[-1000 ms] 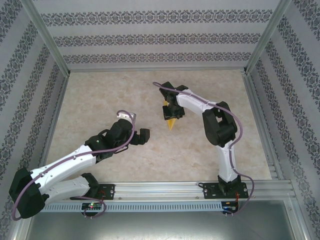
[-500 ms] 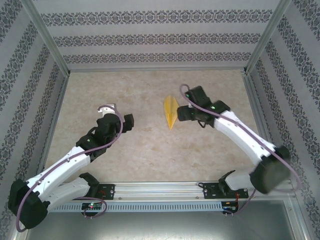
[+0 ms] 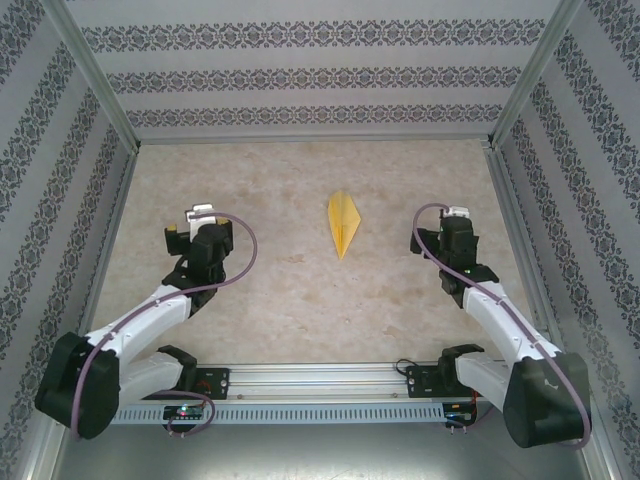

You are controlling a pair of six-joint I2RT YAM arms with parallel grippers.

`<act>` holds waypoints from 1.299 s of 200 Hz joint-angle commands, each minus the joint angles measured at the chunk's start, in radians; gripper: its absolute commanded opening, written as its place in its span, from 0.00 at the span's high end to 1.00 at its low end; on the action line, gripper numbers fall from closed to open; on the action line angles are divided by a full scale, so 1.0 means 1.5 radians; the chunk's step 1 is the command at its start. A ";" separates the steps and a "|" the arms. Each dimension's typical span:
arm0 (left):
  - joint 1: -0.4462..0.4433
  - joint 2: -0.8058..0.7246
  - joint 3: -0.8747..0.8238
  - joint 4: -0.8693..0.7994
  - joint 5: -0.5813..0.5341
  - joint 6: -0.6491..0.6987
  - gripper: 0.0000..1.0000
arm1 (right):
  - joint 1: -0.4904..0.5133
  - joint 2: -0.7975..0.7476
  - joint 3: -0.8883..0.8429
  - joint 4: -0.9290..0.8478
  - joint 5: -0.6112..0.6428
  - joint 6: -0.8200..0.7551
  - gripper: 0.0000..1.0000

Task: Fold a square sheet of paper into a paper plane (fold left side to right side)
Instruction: Reset both arms

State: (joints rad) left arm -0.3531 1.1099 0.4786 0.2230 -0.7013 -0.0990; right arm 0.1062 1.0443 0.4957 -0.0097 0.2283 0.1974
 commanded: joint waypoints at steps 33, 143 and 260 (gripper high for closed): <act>0.096 0.075 -0.095 0.257 0.140 0.059 0.00 | -0.054 0.082 -0.116 0.361 -0.036 -0.031 0.02; 0.193 0.305 -0.070 0.462 0.350 0.066 0.00 | -0.071 0.299 -0.071 0.576 -0.129 -0.094 0.02; 0.222 0.300 -0.057 0.428 0.378 0.040 0.00 | -0.058 0.305 -0.067 0.579 -0.125 -0.113 0.02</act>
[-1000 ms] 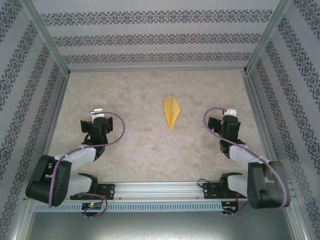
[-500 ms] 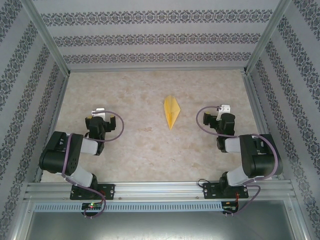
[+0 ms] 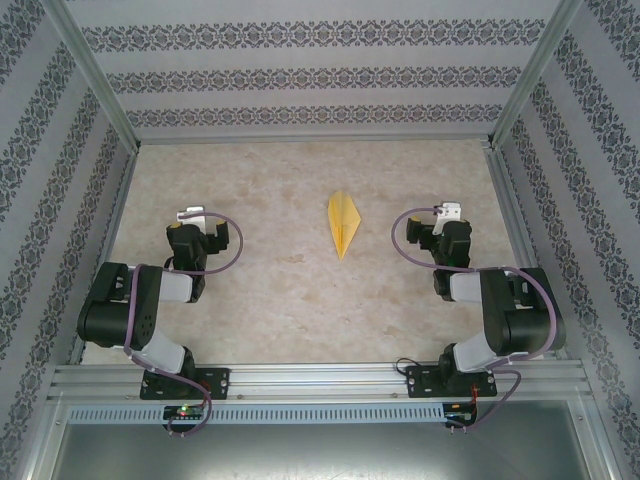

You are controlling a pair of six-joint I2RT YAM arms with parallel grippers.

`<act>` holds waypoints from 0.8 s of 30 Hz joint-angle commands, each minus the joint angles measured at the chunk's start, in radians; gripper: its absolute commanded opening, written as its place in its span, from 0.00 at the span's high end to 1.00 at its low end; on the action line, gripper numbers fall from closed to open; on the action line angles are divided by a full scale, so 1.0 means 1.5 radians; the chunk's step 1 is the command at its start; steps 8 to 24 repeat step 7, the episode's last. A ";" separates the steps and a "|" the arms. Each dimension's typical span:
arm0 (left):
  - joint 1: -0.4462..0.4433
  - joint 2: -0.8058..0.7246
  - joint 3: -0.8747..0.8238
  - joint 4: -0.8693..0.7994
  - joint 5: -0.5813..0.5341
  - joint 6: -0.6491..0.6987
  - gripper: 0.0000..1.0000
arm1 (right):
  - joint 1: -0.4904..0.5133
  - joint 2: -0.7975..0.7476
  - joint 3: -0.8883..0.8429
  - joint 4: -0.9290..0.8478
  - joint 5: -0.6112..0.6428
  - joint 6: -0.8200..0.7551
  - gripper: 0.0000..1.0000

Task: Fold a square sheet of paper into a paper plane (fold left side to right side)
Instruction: Reset both arms

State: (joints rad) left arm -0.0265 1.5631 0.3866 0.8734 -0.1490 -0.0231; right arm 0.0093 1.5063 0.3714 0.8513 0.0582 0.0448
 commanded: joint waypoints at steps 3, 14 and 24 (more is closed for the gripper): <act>0.004 -0.003 0.003 -0.004 0.010 -0.011 0.00 | 0.007 -0.003 0.016 0.005 -0.011 -0.012 0.02; 0.004 -0.002 0.004 -0.004 0.010 -0.011 0.00 | 0.007 -0.005 0.015 0.005 -0.011 -0.011 0.02; 0.004 -0.002 0.004 -0.004 0.010 -0.011 0.00 | 0.007 -0.005 0.015 0.005 -0.011 -0.011 0.02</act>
